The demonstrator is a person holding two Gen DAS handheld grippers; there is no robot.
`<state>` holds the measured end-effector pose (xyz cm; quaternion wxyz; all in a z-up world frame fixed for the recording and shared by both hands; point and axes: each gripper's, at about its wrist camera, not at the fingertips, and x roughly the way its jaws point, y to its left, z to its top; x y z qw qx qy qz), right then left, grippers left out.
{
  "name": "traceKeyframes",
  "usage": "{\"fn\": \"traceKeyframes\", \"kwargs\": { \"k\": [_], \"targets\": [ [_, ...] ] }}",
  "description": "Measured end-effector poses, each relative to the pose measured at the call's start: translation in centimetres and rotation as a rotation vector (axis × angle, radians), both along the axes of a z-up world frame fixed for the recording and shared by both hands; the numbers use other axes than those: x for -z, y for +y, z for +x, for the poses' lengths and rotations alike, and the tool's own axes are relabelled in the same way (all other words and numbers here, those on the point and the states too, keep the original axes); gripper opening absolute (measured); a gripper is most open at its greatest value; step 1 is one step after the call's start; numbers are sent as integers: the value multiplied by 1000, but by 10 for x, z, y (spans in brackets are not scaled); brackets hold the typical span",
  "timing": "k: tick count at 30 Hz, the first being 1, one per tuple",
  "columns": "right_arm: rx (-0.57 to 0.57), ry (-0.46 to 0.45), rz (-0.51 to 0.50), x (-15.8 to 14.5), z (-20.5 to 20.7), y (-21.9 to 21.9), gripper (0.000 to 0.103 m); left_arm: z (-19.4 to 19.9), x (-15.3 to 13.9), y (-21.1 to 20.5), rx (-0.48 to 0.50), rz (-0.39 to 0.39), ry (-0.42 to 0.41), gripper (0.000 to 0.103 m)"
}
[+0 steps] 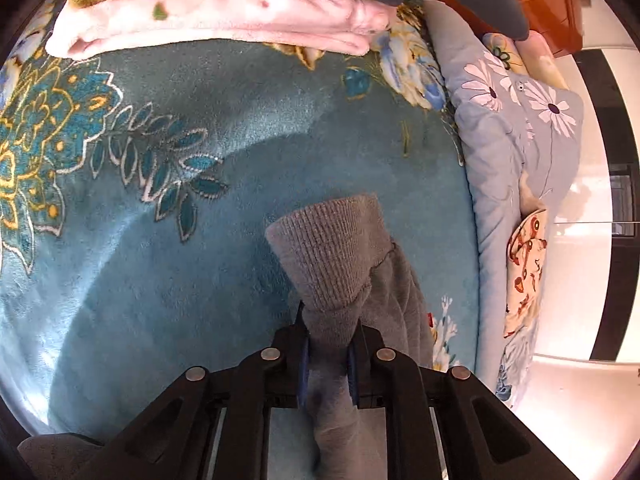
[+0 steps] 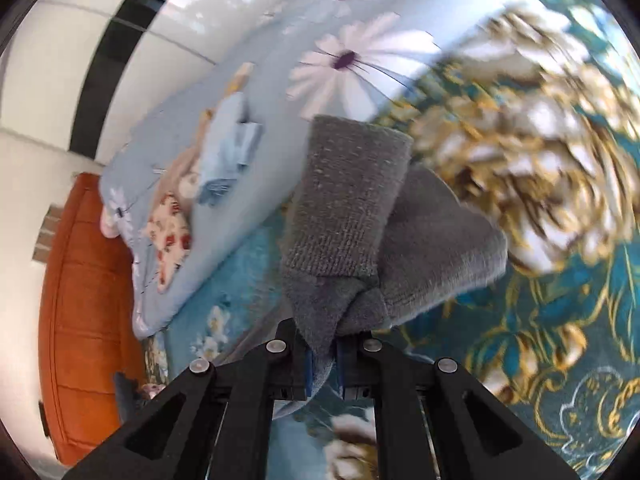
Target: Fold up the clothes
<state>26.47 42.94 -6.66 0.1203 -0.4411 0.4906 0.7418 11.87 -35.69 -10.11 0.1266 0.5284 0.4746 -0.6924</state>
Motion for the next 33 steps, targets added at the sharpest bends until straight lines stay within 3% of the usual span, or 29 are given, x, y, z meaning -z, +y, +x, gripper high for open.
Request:
{"fn": "traceKeyframes", "kwargs": {
  "k": [3, 7, 10, 12, 14, 16, 19, 24, 27, 33],
  "targets": [
    [14, -74, -2, 30, 15, -4, 8, 0, -3, 2, 13, -39, -9, 19],
    [15, -94, -23, 33, 18, -1, 9, 3, -4, 4, 22, -58, -6, 20],
    [6, -112, -6, 31, 16, 0, 10, 8, -8, 1, 14, -56, 19, 28],
    [6, -125, 1, 25, 21, 0, 12, 14, -9, -6, -11, -22, 47, 35],
    [13, -166, 28, 19, 19, -2, 16, 25, -8, -18, -93, 40, 98, 51],
    [24, -219, 64, 13, 17, -6, 19, 38, -10, -33, -185, 96, 170, 58],
    [59, -307, 119, 1, 15, -14, 21, 44, -11, -46, -242, 143, 240, 62],
    [105, -487, 285, -33, 5, -34, 26, 34, -9, -49, -212, 202, 274, 64],
    [15, -464, 389, -58, -16, -65, 28, 28, -4, -48, -195, 254, 269, 64],
    [-396, -340, 569, -85, -75, -186, 47, 15, 1, -46, -133, 323, 226, 64]
  ]
}}
